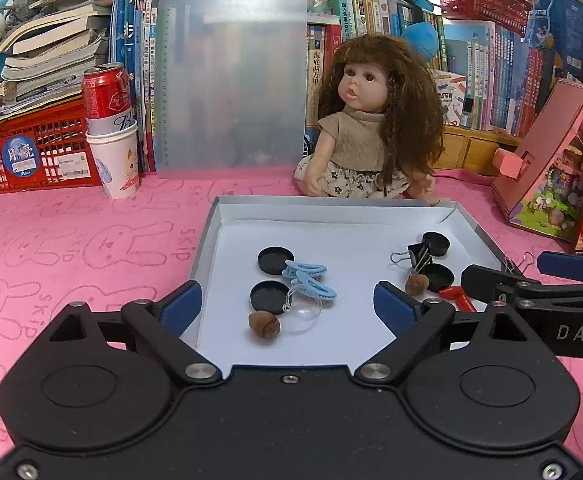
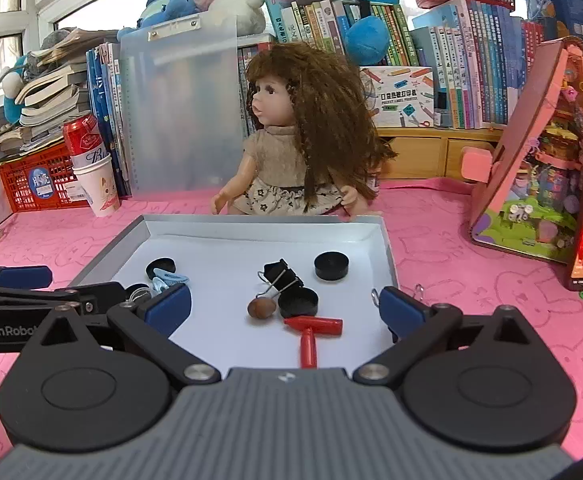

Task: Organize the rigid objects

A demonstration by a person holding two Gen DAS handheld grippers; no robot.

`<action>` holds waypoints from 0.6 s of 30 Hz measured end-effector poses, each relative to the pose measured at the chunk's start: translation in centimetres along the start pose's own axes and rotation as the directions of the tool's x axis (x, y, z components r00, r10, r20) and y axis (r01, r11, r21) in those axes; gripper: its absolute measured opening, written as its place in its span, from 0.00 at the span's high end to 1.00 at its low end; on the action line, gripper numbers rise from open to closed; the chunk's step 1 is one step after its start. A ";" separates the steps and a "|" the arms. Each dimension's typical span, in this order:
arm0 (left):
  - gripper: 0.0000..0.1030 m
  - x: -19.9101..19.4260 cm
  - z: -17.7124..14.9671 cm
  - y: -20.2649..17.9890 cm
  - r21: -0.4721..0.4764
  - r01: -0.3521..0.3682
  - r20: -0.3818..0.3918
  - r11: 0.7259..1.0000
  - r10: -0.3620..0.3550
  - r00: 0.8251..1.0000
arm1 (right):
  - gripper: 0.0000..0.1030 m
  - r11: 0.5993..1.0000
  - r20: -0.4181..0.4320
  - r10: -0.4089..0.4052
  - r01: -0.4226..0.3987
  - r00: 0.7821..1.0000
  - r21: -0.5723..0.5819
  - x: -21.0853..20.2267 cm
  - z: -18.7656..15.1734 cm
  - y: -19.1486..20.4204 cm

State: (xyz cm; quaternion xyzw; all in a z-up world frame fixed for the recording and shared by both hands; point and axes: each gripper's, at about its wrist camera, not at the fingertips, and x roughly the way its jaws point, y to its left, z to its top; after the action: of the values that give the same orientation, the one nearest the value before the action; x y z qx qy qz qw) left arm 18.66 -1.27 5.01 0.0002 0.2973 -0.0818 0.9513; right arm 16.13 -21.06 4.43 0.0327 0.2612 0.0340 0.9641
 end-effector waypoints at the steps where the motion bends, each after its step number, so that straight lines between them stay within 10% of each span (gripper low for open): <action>1: 0.10 -0.1 0.0 0.0 -0.001 -0.001 -0.001 1.000 0.001 1.000 | 0.00 1.000 -0.002 -0.002 0.003 1.000 0.002 -0.2 -0.1 0.0; 18: 0.06 -3.4 -3.0 0.8 -0.012 0.006 -0.005 1.000 -0.006 1.000 | 0.00 1.000 0.024 -0.016 0.017 1.000 -0.010 -3.1 -2.4 0.0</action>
State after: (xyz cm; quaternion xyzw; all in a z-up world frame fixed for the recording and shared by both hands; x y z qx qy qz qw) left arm 14.32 0.15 4.37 -0.0062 0.3003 -0.0830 0.9502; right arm 12.21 -21.25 3.92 0.0261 0.2496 0.0270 0.9676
